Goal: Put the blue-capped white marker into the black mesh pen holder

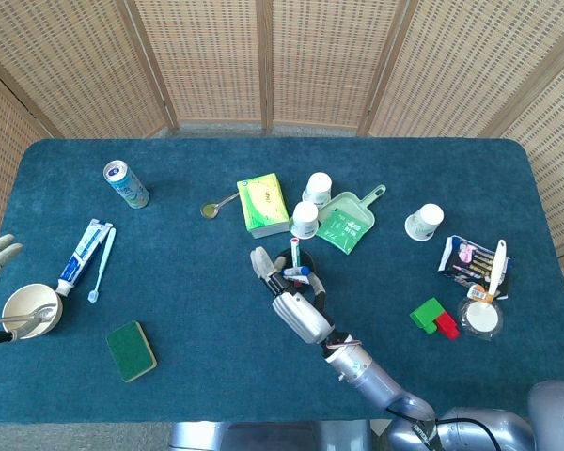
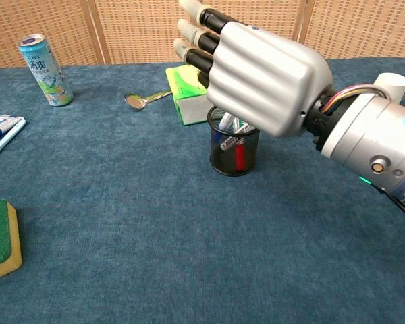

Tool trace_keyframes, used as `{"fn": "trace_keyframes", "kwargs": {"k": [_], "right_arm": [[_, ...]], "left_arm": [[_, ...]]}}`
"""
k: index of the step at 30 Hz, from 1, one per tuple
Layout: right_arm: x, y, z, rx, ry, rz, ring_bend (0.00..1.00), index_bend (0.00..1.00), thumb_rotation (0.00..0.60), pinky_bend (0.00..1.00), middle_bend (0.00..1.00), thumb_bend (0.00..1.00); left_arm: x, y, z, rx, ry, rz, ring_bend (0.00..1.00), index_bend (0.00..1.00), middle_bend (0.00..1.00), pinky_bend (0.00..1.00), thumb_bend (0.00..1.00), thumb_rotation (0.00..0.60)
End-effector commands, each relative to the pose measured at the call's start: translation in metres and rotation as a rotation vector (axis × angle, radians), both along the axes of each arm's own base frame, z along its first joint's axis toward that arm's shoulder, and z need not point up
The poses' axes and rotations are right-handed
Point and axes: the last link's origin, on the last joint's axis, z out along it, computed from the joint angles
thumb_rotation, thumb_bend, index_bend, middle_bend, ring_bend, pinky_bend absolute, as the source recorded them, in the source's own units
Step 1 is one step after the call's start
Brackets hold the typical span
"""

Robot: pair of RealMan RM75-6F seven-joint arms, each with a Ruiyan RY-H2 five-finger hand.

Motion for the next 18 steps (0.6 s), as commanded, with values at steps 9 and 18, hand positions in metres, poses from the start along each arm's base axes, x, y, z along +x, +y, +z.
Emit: {"fn": "trace_keyframes", "kwargs": {"k": [9, 18], "right_arm": [[0.010, -0.001, 0.025, -0.005, -0.138, -0.017, 0.00, 0.00, 0.600, 0.07, 0.00, 0.28], [-0.016, -0.032, 0.103, 0.163, -0.609, -0.011, 0.00, 0.01, 0.600, 0.15, 0.00, 0.26]], "left_arm": [[-0.001, 0.000, 0.000, -0.003, 0.001, 0.004, 0.00, 0.10, 0.00, 0.07, 0.03, 0.600], [-0.001, -0.002, 0.000, 0.006, 0.000, 0.002, 0.00, 0.10, 0.00, 0.07, 0.03, 0.600]]}}
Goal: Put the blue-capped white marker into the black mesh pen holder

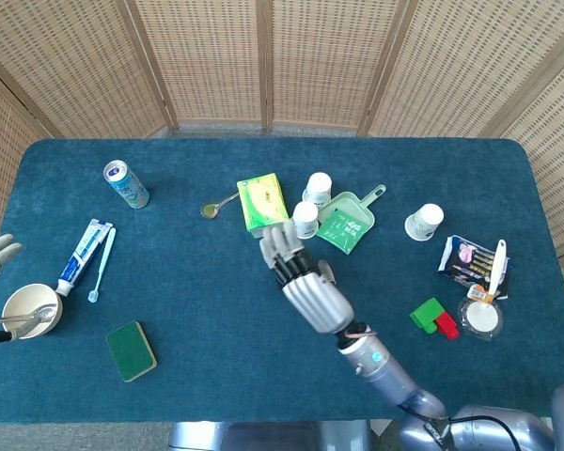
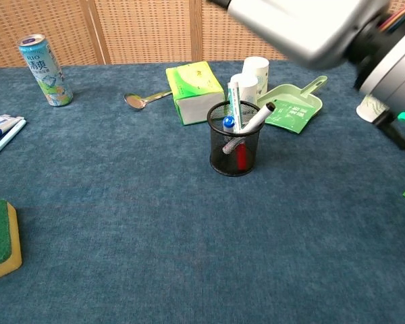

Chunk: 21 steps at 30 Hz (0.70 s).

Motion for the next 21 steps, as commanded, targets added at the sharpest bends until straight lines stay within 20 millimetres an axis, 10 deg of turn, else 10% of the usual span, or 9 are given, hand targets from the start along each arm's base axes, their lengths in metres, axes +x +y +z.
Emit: {"fn": "trace_keyframes", "kwargs": {"k": [1, 10, 21], "right_arm": [[-0.028, -0.025, 0.059, 0.118, -0.312, 0.019, 0.00, 0.01, 0.600, 0.16, 0.00, 0.26], [-0.094, -0.043, 0.100, 0.378, -0.534, -0.111, 0.00, 0.05, 0.600, 0.20, 0.00, 0.24], [-0.187, -0.008, 0.128, 0.428, -0.724, -0.372, 0.00, 0.06, 0.600, 0.14, 0.00, 0.26]], "left_arm": [[0.001, -0.002, -0.001, 0.004, 0.005, 0.000, 0.00, 0.10, 0.00, 0.07, 0.03, 0.600], [0.004, -0.005, -0.006, 0.007, 0.014, -0.001, 0.00, 0.10, 0.00, 0.07, 0.03, 0.600], [0.000, -0.015, -0.015, -0.006, 0.034, 0.032, 0.00, 0.10, 0.00, 0.06, 0.03, 0.600]]}}
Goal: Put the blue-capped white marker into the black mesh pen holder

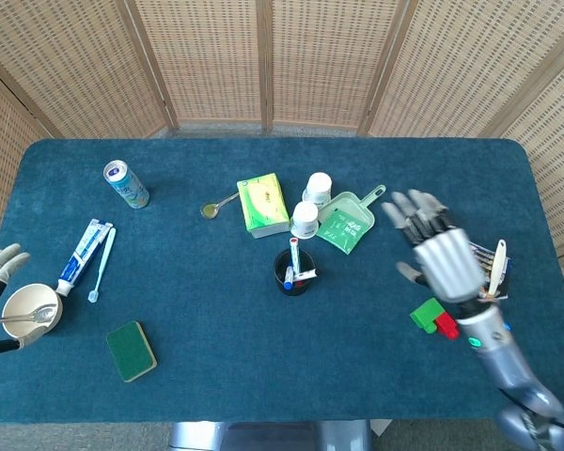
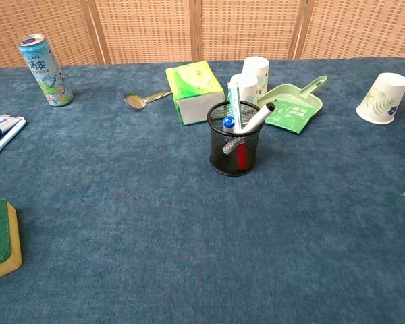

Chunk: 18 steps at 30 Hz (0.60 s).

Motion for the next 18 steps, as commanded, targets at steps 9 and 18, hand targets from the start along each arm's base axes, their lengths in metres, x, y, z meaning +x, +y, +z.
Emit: {"fn": "trace_keyframes", "kwargs": {"k": [9, 18], "right_arm": [[-0.076, 0.067, 0.023, -0.110, -0.035, -0.391, 0.00, 0.07, 0.600, 0.08, 0.00, 0.32], [-0.116, 0.099, 0.025, -0.132, -0.109, -0.504, 0.00, 0.10, 0.600, 0.00, 0.00, 0.26]], "left_arm": [[-0.013, -0.008, -0.008, 0.011, -0.012, 0.020, 0.00, 0.10, 0.00, 0.05, 0.03, 0.600], [-0.020, -0.012, -0.014, 0.001, 0.018, 0.029, 0.00, 0.10, 0.00, 0.05, 0.03, 0.600]]}}
